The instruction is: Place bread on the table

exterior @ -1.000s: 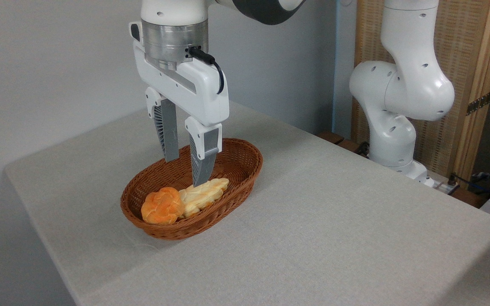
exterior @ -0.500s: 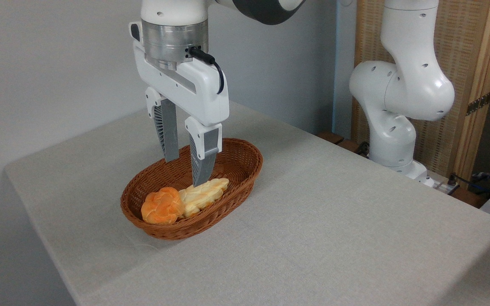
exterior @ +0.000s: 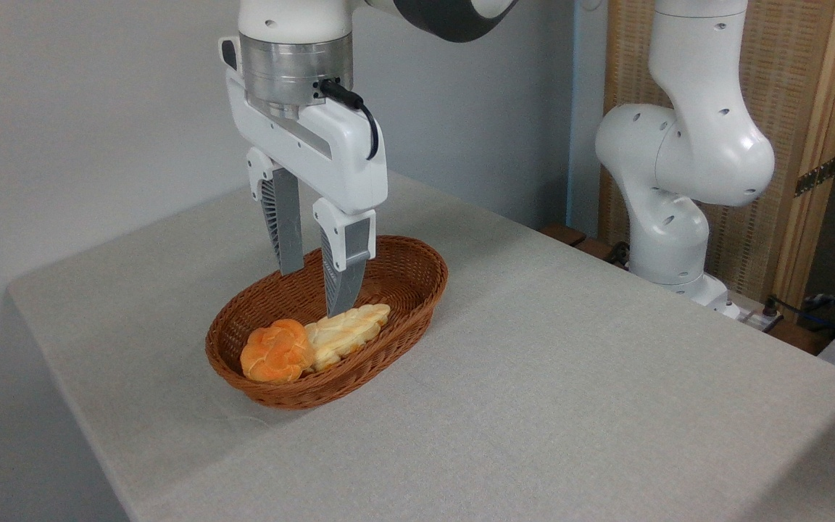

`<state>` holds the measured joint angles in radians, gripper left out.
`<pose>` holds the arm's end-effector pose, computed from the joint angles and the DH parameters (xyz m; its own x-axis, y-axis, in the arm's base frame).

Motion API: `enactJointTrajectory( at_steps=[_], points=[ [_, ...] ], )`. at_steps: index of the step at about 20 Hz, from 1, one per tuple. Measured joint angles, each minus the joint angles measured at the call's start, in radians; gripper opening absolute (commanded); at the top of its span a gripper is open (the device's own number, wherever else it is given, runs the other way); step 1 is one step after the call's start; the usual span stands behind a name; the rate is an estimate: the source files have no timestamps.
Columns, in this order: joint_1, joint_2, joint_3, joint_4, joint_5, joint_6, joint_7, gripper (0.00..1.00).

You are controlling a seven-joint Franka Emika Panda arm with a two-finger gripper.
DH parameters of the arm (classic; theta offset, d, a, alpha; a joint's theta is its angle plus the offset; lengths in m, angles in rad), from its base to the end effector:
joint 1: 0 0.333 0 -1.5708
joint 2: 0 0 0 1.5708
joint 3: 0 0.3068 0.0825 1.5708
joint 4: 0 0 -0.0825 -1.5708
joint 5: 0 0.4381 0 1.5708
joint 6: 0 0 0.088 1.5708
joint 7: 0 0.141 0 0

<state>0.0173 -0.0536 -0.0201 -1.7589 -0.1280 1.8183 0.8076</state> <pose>0.6146 -0.0166 0.5375 0.6971 -0.6972 0.1672 -0.7080 -0.7062 0.0066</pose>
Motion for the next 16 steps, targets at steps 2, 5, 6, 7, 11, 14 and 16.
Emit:
enactJointTrajectory(
  at_steps=[2,5,6,7,11,14,16],
  points=[
    [-0.003,0.004,-0.001,-0.001,0.000,0.000,0.000,1.00],
    [-0.009,0.020,-0.011,-0.002,0.000,0.003,0.000,1.00],
    [-0.010,0.026,-0.017,-0.003,0.000,0.009,0.000,1.00],
    [-0.012,0.032,-0.021,-0.006,0.000,0.018,0.000,1.00],
    [-0.031,0.049,-0.031,-0.029,0.000,0.071,0.000,1.00],
    [-0.052,0.065,-0.045,-0.065,0.000,0.139,0.000,1.00],
    [-0.062,0.076,-0.061,-0.092,0.000,0.172,0.000,1.00]
  ],
)
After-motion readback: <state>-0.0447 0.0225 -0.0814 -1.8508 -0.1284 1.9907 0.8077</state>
